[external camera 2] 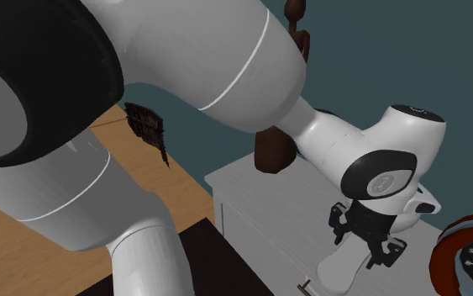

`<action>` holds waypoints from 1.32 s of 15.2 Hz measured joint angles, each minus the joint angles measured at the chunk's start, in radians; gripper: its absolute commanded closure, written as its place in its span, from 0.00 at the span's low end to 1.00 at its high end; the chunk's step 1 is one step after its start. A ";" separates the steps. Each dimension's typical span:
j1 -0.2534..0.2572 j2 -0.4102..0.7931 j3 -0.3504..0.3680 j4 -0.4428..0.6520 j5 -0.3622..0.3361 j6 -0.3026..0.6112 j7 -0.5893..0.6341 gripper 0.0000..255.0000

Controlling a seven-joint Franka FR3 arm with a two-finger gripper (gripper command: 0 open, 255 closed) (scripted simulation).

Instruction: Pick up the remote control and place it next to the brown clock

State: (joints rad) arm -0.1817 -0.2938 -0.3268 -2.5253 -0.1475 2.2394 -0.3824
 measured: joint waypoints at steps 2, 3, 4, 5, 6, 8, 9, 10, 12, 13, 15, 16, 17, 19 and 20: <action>0.002 0.021 -0.004 -0.011 0.003 0.031 -0.002 1.00; 0.002 0.029 -0.006 -0.017 0.004 0.045 -0.005 1.00; 0.001 0.034 -0.008 -0.025 0.004 0.059 -0.006 1.00; 0.002 0.045 -0.010 -0.034 0.006 0.078 -0.008 1.00; 0.003 0.052 -0.011 -0.035 0.008 0.086 -0.008 1.00; 0.002 0.057 -0.013 -0.039 0.008 0.095 -0.010 1.00; 0.002 0.058 -0.013 -0.039 0.008 0.096 -0.010 1.00; 0.002 0.058 -0.013 -0.039 0.008 0.097 -0.010 1.00; 0.002 0.059 -0.013 -0.039 0.008 0.097 -0.010 1.00; 0.002 0.059 -0.013 -0.039 0.008 0.097 -0.010 0.00; 0.002 0.059 -0.013 -0.039 0.008 0.097 -0.010 0.00; 0.002 0.059 -0.013 -0.039 0.008 0.097 -0.010 0.00; 0.002 0.059 -0.013 -0.039 0.008 0.098 -0.010 0.00; 0.002 0.059 -0.013 -0.039 0.008 0.098 -0.010 0.00; 0.002 0.043 -0.010 -0.033 0.005 0.078 -0.006 0.00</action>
State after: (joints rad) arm -0.1800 -0.2504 -0.3364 -2.5586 -0.1424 2.3172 -0.3886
